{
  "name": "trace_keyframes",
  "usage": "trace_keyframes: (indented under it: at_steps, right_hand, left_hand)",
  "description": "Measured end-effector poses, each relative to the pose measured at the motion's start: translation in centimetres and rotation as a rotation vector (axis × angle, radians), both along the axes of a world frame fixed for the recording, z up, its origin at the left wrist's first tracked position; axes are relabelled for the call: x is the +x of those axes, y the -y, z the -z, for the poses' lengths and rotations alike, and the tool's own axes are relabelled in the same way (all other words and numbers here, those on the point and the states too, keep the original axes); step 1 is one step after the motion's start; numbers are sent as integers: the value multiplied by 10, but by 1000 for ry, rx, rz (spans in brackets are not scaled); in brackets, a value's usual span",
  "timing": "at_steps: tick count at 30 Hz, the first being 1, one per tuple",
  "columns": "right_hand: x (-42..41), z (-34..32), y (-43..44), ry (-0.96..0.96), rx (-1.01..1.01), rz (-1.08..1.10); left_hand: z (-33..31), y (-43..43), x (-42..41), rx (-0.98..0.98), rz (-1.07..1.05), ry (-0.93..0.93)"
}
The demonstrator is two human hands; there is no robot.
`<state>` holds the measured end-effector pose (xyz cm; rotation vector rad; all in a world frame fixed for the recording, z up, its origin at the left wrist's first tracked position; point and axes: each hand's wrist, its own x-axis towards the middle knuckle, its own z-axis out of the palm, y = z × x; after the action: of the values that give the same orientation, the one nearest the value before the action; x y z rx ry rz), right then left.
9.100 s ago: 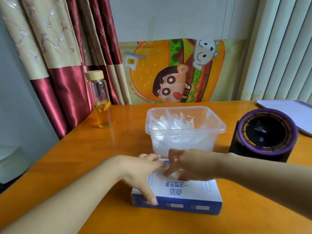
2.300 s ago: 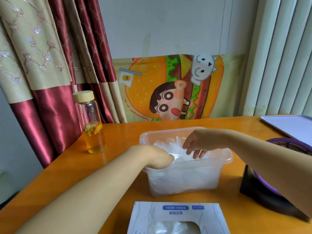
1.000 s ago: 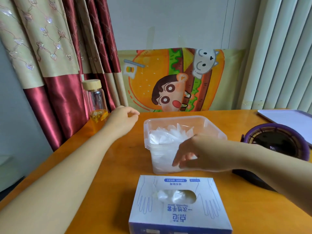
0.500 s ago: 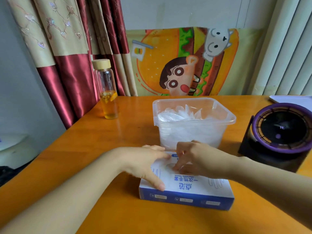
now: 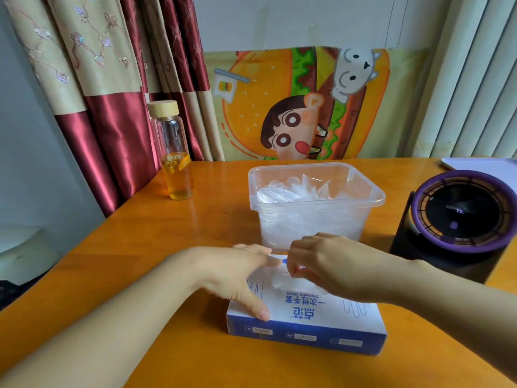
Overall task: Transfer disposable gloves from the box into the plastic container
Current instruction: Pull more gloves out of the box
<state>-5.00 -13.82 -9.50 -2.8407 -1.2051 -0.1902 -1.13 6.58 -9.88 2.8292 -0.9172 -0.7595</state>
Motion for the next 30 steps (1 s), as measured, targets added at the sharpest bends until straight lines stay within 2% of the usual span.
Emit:
trace_keyframes:
  at_steps: [4,8,10,12,14,17,20,22,24,26,30]
  right_hand:
    - [13,3,10,-119,174,221]
    - [9,0,14,-286,377,287]
    - [5,-2,13,-307,258,324]
    - [1,1,10,-244,111,316]
    - [-2,1,6,-218,140,279]
    - [-1,-18,3,-193,390,264]
    - [3,-56,5,-13,780,261]
    - [6,-79,10,-32,911,257]
    - [8,-87,16,-180,911,290]
    - [9,-83,22,-337,936,337]
    - [11,-71,27,-645,1167,419]
  left_hand:
    - [-4,0,-2,-16,12,-20]
    - [-4,1,-4,7,8,-11]
    - [-4,1,-3,18,10,-15]
    - [-5,1,-3,35,10,-16]
    - [-7,2,-4,46,2,-23]
    - [-9,3,-6,22,35,-40]
    - [-12,5,-8,88,20,-48]
    - [-17,6,-9,96,-4,-18]
    - [-27,7,-13,3,-11,26]
    - [-40,5,-16,-169,-74,42]
    - [-48,-3,-4,-780,-228,-59]
